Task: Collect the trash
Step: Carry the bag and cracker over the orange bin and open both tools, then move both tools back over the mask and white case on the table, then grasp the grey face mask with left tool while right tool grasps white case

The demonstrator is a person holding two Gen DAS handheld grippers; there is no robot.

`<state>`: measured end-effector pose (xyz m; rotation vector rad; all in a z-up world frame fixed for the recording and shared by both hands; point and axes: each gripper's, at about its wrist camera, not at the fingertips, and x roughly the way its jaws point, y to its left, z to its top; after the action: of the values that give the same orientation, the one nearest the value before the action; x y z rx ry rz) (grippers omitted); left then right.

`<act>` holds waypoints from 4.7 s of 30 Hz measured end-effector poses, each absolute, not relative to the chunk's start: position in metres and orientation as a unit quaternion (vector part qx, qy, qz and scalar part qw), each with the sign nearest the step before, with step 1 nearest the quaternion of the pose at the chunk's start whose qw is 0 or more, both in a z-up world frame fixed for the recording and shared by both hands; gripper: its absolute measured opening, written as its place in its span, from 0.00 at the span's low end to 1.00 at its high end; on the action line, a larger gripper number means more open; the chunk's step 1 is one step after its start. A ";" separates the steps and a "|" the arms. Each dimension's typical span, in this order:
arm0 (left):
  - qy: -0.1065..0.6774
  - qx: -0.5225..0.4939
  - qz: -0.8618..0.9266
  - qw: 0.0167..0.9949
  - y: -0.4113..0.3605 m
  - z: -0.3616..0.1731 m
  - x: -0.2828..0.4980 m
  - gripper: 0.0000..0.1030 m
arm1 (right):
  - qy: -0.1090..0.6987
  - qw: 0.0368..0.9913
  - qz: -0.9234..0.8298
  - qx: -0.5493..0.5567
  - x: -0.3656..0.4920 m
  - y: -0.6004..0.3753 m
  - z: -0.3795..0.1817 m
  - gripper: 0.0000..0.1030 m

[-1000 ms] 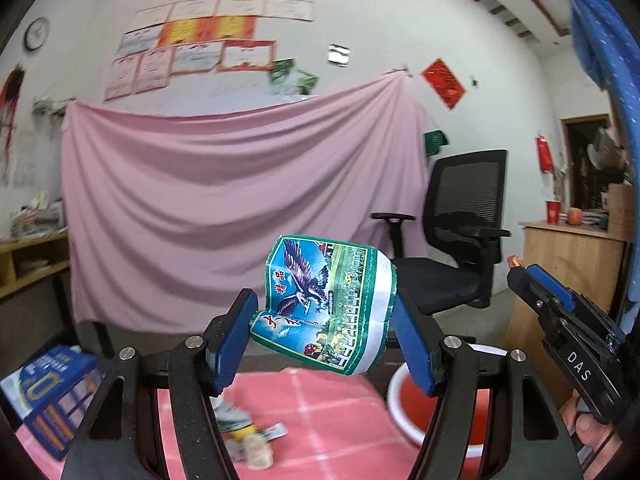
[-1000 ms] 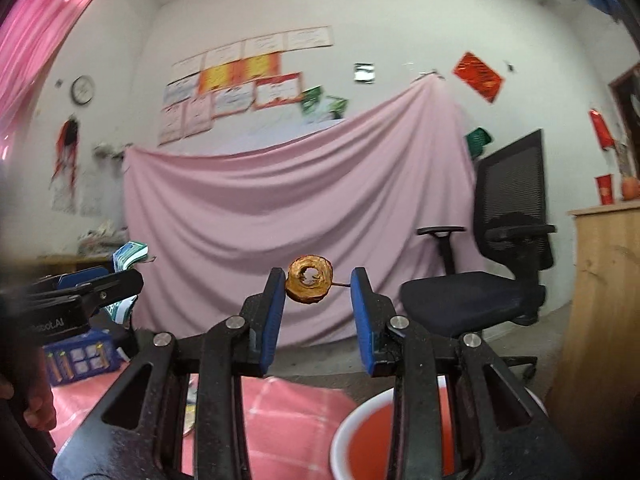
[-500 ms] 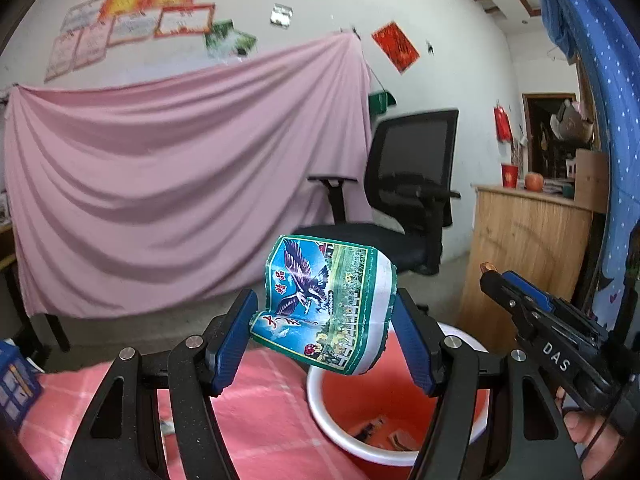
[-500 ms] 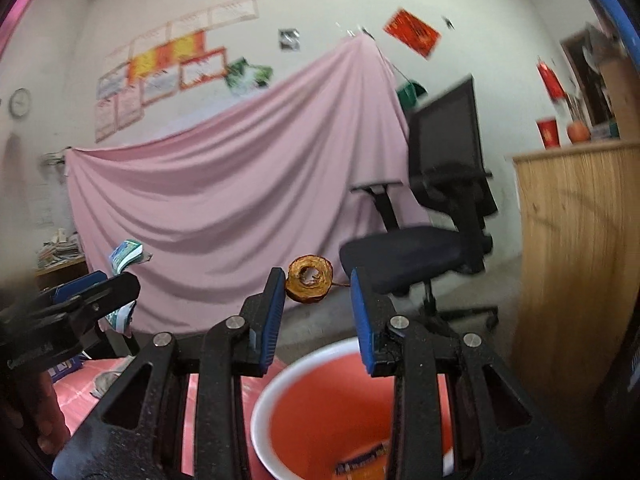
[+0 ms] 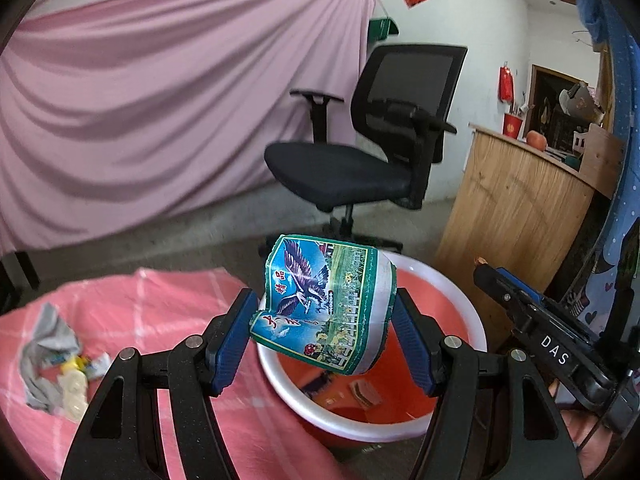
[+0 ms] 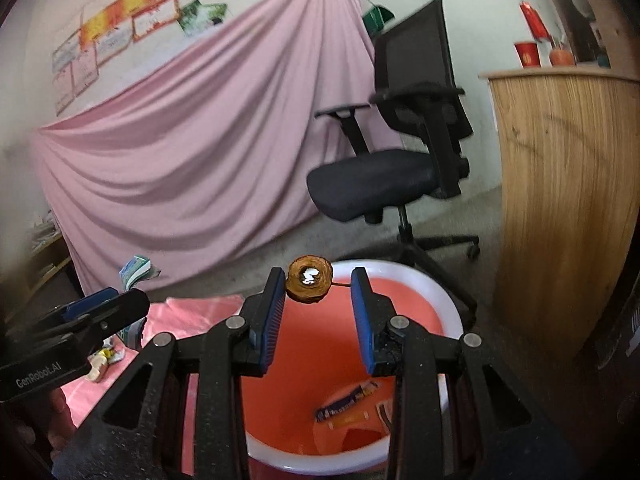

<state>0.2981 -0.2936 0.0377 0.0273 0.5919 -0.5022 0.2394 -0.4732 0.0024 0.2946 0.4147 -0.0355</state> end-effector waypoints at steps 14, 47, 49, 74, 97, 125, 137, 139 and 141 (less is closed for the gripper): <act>0.373 -0.016 -0.241 0.896 -0.292 0.014 0.324 0.66 | 0.241 0.956 -0.011 0.164 0.248 -0.481 -0.008 0.51; 0.173 -0.092 -0.138 0.971 -0.179 0.068 0.261 0.96 | 0.095 0.981 0.028 0.167 0.227 -0.449 0.044 1.00; 0.151 -0.101 -0.119 0.976 -0.163 0.073 0.251 0.96 | 0.077 0.982 0.048 0.163 0.224 -0.437 0.051 1.00; 0.088 -0.062 0.049 0.993 -0.006 0.057 0.195 0.97 | 0.032 0.984 0.172 0.044 0.236 -0.270 0.064 1.00; 0.333 -0.085 0.021 0.939 0.008 -0.017 0.284 0.96 | 0.279 0.940 0.193 -0.026 0.308 -0.220 -0.007 1.00; 0.438 -0.130 -0.033 0.889 0.027 -0.034 0.298 0.02 | 0.409 0.873 0.267 -0.015 0.331 -0.191 -0.044 0.89; 0.426 -0.142 -0.016 0.893 0.045 -0.030 0.272 0.02 | 0.459 0.836 0.290 -0.079 0.336 -0.147 -0.067 0.67; 0.421 -0.136 -0.015 0.897 0.040 -0.028 0.271 0.02 | 0.459 0.837 0.290 -0.073 0.337 -0.150 -0.066 0.60; 0.415 -0.127 -0.013 0.901 0.035 -0.025 0.270 0.02 | 0.461 0.835 0.292 -0.070 0.338 -0.150 -0.067 0.48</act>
<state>0.2698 0.0354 -0.0252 -0.2618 0.8582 -0.0273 0.3380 -0.1496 -0.0671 -0.1474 0.9758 0.6177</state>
